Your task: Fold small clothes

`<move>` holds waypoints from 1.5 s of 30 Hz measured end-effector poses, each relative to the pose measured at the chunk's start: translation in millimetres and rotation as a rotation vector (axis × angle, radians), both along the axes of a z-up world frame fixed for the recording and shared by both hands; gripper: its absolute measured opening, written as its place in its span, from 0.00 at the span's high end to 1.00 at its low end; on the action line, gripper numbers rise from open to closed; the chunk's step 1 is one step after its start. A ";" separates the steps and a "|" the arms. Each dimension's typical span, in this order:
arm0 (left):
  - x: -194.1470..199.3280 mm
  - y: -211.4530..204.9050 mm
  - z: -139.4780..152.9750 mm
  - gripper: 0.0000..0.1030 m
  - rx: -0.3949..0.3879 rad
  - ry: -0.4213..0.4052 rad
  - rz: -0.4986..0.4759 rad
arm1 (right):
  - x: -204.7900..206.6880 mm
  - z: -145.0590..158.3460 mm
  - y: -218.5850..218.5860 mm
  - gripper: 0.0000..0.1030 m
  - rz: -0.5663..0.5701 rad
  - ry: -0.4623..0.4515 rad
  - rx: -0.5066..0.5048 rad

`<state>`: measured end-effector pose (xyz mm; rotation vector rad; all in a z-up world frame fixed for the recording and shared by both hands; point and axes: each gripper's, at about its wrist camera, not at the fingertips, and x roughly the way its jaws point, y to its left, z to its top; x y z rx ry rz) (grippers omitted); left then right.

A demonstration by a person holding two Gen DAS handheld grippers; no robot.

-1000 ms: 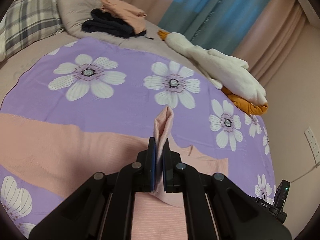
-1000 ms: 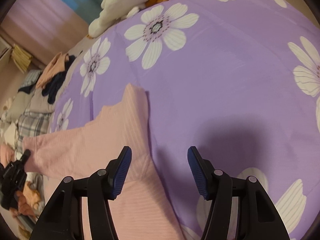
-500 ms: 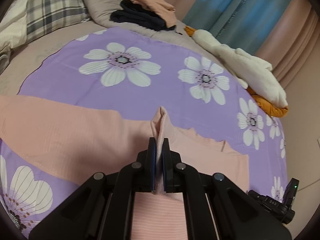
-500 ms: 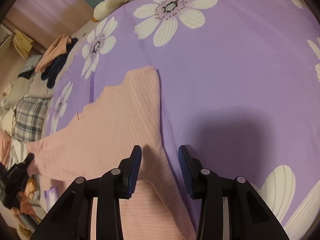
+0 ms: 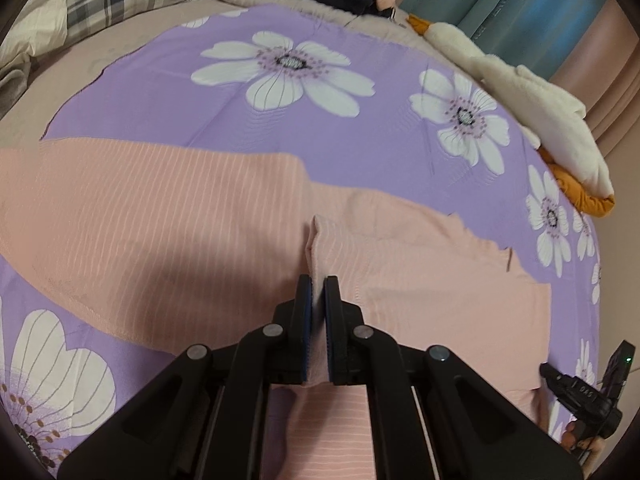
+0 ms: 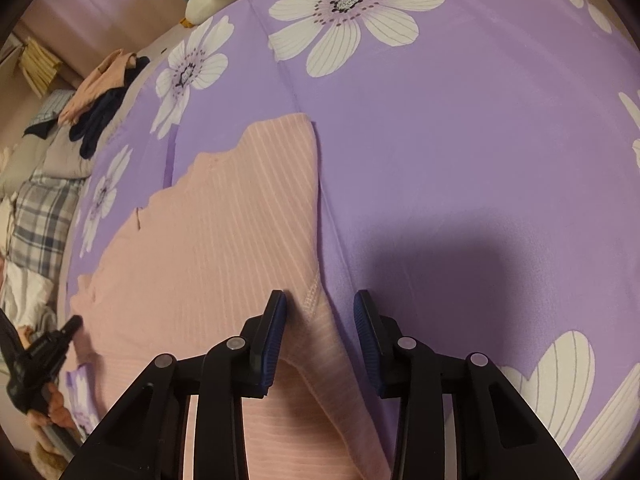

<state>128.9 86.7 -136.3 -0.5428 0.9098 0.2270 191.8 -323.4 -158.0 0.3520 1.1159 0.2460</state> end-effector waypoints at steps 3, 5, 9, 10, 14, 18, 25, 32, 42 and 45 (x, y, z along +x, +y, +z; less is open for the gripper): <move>-0.1 2.8 -9.2 0.93 -0.010 0.021 0.004 | -0.2 -0.3 1.5 0.63 0.002 -0.001 -0.010; 0.1 4.3 -14.9 0.92 -0.014 0.032 0.003 | 0.3 -0.4 3.4 0.63 0.005 -0.002 -0.019; -1.2 4.8 -22.0 0.90 -0.008 0.034 -0.011 | 0.6 -0.8 5.2 0.63 0.007 -0.004 -0.034; -1.7 5.4 -23.3 0.90 -0.007 0.033 -0.014 | 0.8 -1.2 5.2 0.63 0.008 -0.005 -0.037; -0.1 4.5 -27.1 0.89 -0.003 0.035 -0.021 | 0.4 -1.1 6.3 0.63 0.011 -0.009 -0.048; -0.1 7.4 -29.2 0.89 -0.018 0.033 -0.033 | -0.1 -1.4 8.5 0.63 0.015 -0.017 -0.073; -2.4 10.5 -32.4 0.88 -0.043 0.000 -0.054 | 0.4 -1.3 11.4 0.63 0.018 -0.029 -0.105; -6.2 5.8 -34.5 0.88 -0.007 -0.041 -0.064 | -0.8 -1.1 12.9 0.63 0.022 -0.038 -0.127; -11.2 8.8 -38.2 0.88 -0.031 -0.084 -0.061 | -1.4 -1.5 17.5 0.63 0.026 -0.057 -0.161; -12.4 9.9 -39.0 0.88 -0.039 -0.092 -0.062 | -2.3 -1.7 19.3 0.63 0.030 -0.068 -0.176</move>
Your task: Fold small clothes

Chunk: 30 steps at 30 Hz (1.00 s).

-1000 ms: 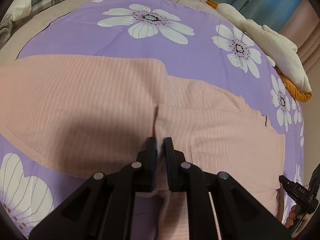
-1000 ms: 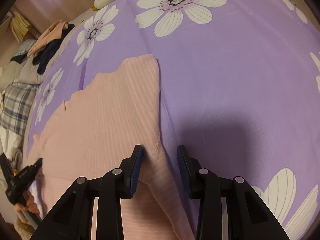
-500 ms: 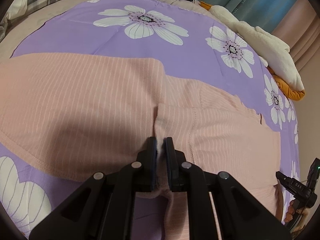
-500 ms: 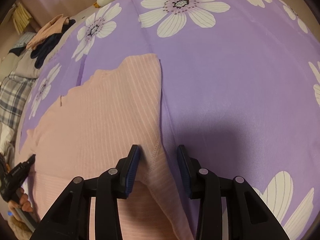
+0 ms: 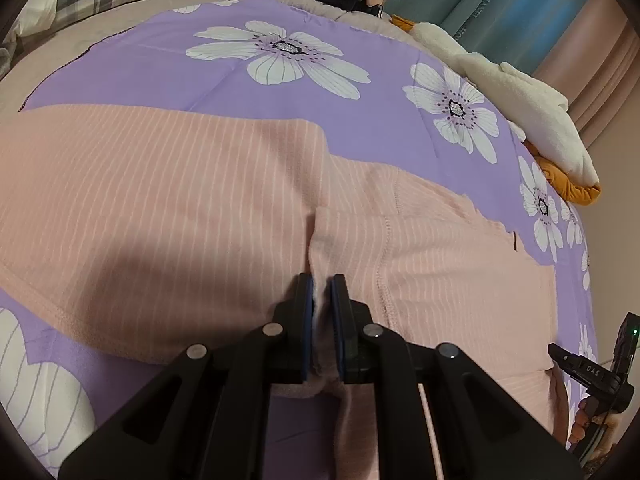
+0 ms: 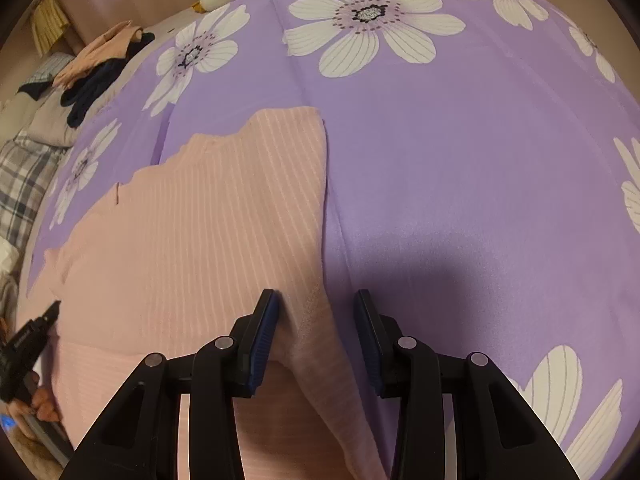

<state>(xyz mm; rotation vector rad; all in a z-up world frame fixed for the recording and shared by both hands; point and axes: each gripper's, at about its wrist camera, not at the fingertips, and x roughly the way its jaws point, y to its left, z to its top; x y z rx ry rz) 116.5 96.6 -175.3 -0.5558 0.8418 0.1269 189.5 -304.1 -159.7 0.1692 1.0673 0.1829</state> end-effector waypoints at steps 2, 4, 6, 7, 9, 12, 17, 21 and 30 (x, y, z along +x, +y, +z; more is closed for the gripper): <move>-1.6 1.1 -0.8 0.88 -0.010 -0.008 -0.002 | -2.0 -0.6 0.4 0.63 -0.002 -0.019 -0.005; -1.5 1.9 -1.0 0.88 -0.014 -0.008 -0.008 | -3.6 -1.2 1.9 0.63 0.000 -0.037 -0.014; -0.5 1.6 -0.5 0.88 -0.010 -0.004 -0.017 | -5.8 -2.0 2.2 0.63 -0.006 -0.052 -0.018; -0.4 1.1 -0.3 0.88 -0.006 -0.004 -0.022 | -6.7 -2.5 1.7 0.63 -0.020 -0.058 -0.013; -0.6 0.3 -0.4 0.88 0.004 -0.007 -0.031 | -9.0 -3.1 2.5 0.63 -0.048 -0.071 -0.012; 0.2 0.2 -0.3 0.88 0.011 -0.006 -0.046 | -9.8 -2.8 6.2 0.63 -0.078 -0.080 -0.028; 1.2 -0.3 -0.5 0.88 0.024 -0.006 -0.073 | -7.1 -1.7 8.1 0.63 -0.105 -0.053 -0.040; 1.9 1.4 -1.3 0.88 0.015 -0.004 -0.079 | -6.1 -1.5 10.1 0.63 -0.129 -0.039 -0.051; 1.5 1.2 -1.3 0.88 0.020 -0.004 -0.099 | -8.7 -2.0 13.2 0.63 -0.179 -0.038 -0.070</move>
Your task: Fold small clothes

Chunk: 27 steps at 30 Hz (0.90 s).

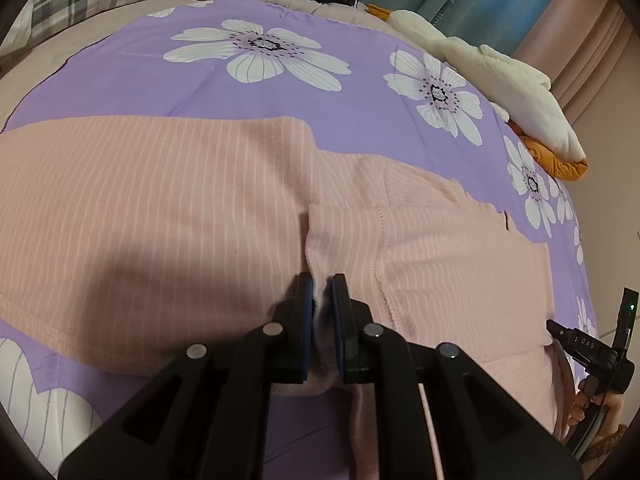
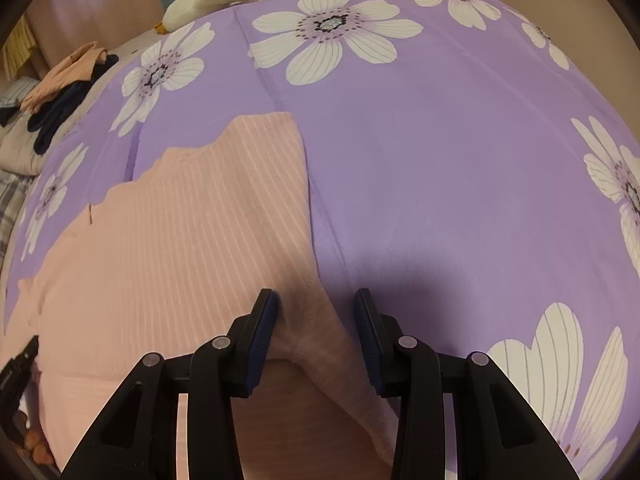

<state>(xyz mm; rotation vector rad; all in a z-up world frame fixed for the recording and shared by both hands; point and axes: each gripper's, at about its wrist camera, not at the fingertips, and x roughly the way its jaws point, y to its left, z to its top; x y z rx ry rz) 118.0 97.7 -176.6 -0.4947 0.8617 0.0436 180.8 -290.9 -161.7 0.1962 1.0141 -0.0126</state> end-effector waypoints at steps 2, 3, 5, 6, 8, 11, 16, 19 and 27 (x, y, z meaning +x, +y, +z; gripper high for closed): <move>0.3 -0.4 0.2 0.88 0.005 0.002 -0.006 | 0.3 0.1 1.2 0.63 -0.008 0.003 -0.005; 0.5 -0.8 0.2 0.88 0.008 0.004 -0.009 | 0.4 0.2 1.7 0.63 -0.012 0.005 -0.009; 1.5 -1.3 0.3 0.88 0.014 0.006 -0.014 | 0.7 0.3 2.2 0.63 -0.020 0.007 -0.013; 2.0 -1.7 0.5 0.88 0.018 0.008 -0.016 | 0.8 0.4 2.5 0.63 -0.023 0.007 -0.014; 2.5 -2.0 0.6 0.88 0.022 0.010 -0.019 | -0.1 0.0 2.1 0.63 -0.030 0.006 -0.011; 3.0 -1.9 0.5 0.88 0.025 0.012 -0.022 | -0.7 -0.3 1.9 0.62 -0.041 0.005 -0.006; 4.7 -1.6 0.8 0.88 0.024 0.018 -0.023 | -2.2 -0.5 3.5 0.62 -0.053 0.002 -0.016; 6.8 -3.0 2.1 0.88 0.034 0.036 -0.025 | -2.6 -0.2 4.0 0.62 -0.055 0.003 -0.019; 17.1 1.7 8.3 0.88 -0.024 0.144 0.008 | 2.1 0.9 4.7 0.59 -0.070 0.031 -0.017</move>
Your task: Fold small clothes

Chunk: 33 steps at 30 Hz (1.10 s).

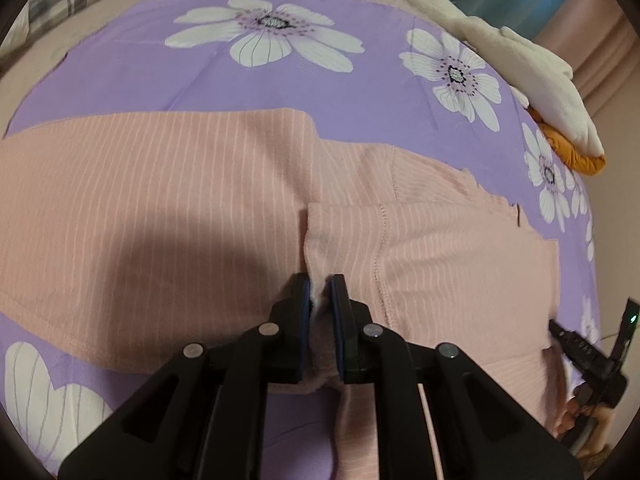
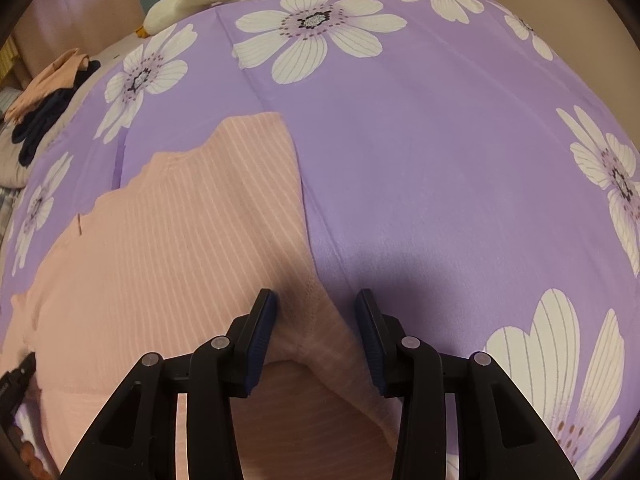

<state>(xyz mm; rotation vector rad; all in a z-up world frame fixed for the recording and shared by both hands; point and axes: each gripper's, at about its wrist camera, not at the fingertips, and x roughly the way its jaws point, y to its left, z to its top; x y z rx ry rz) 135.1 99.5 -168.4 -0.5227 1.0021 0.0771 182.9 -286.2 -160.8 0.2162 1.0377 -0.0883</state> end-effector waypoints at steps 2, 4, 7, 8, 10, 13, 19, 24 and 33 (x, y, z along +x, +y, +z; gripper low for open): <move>-0.3 4.7 1.1 0.86 -0.049 0.024 0.001 | 1.9 0.1 0.2 0.55 -0.005 0.010 0.009; -3.8 8.5 4.8 0.77 -0.103 0.038 -0.007 | 4.3 0.1 1.3 0.52 0.002 0.022 0.009; -17.7 13.3 21.6 0.60 -0.149 0.023 -0.008 | 5.5 1.7 3.4 0.50 0.011 0.030 -0.004; -24.4 15.5 30.4 0.55 -0.145 0.000 0.007 | 5.4 3.0 4.2 0.50 0.015 0.032 -0.010; -40.9 25.5 51.0 0.30 -0.146 -0.059 0.045 | 1.7 9.1 2.5 0.50 -0.003 0.042 0.002; -64.5 48.2 74.6 0.12 -0.155 -0.117 0.122 | -17.9 40.1 4.8 0.46 0.007 -0.040 0.047; -106.5 97.9 90.3 0.11 -0.108 -0.147 0.313 | -62.5 102.0 25.0 0.24 0.118 -0.222 0.103; -130.4 139.2 74.4 0.11 -0.120 -0.097 0.449 | -81.9 121.8 48.1 0.23 0.190 -0.270 0.083; -155.5 190.1 43.0 0.12 -0.178 -0.045 0.598 | -87.1 97.1 77.5 0.23 0.240 -0.189 0.038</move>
